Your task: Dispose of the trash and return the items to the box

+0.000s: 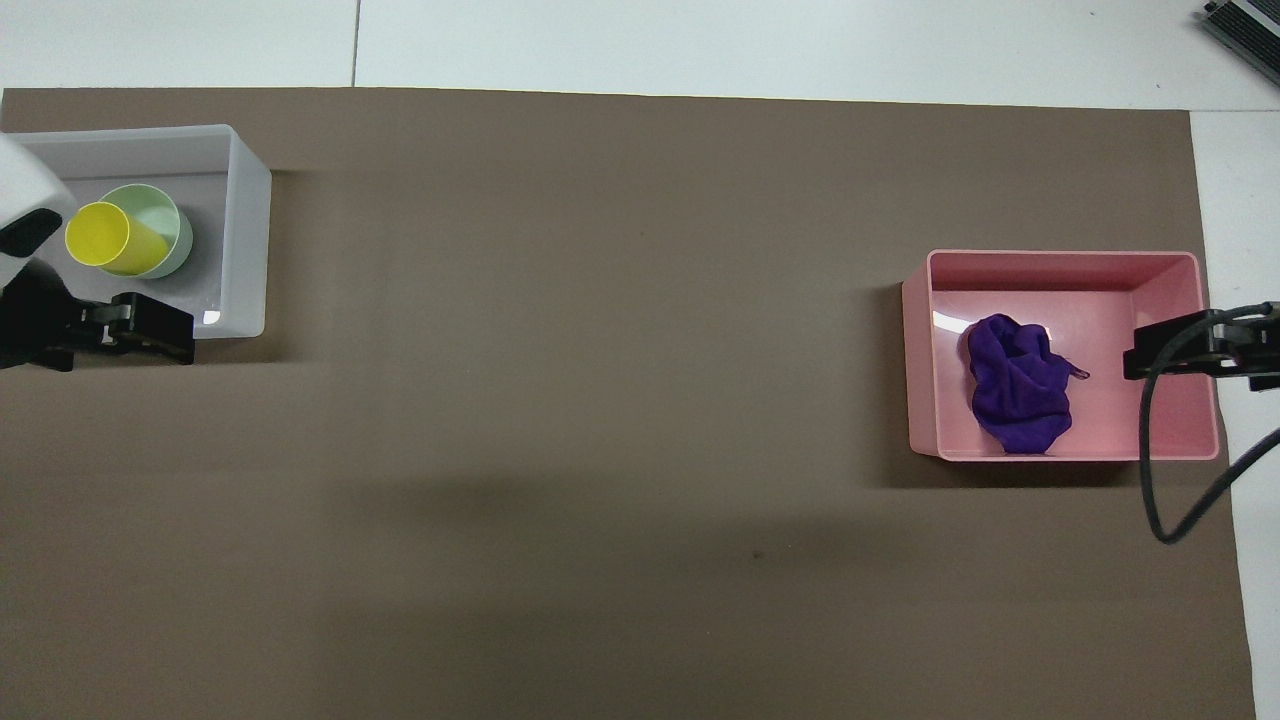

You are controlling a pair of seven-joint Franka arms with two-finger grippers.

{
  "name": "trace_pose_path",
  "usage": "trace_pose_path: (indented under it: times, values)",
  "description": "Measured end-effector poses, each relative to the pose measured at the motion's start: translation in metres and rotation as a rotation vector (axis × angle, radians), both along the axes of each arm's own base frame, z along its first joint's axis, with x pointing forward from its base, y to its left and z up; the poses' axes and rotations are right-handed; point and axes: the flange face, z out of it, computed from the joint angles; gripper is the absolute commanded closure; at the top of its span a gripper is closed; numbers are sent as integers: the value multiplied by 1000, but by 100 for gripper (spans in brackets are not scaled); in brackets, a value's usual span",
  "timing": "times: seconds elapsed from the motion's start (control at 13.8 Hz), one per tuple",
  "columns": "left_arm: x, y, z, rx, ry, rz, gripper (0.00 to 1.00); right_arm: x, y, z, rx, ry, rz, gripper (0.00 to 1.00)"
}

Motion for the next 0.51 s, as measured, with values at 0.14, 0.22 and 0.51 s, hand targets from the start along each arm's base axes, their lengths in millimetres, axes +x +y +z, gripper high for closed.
trace_pose_path:
  times: [0.14, 0.22, 0.51]
  values:
    - [-5, 5, 9, -4, -17, -35, 0, 0, 0, 0, 0, 0, 0, 0]
    - [-6, 6, 12, -8, -22, -50, 0, 0, 0, 0, 0, 0, 0, 0]
    - [-6, 6, 13, -14, -23, -57, 0, 0, 0, 0, 0, 0, 0, 0]
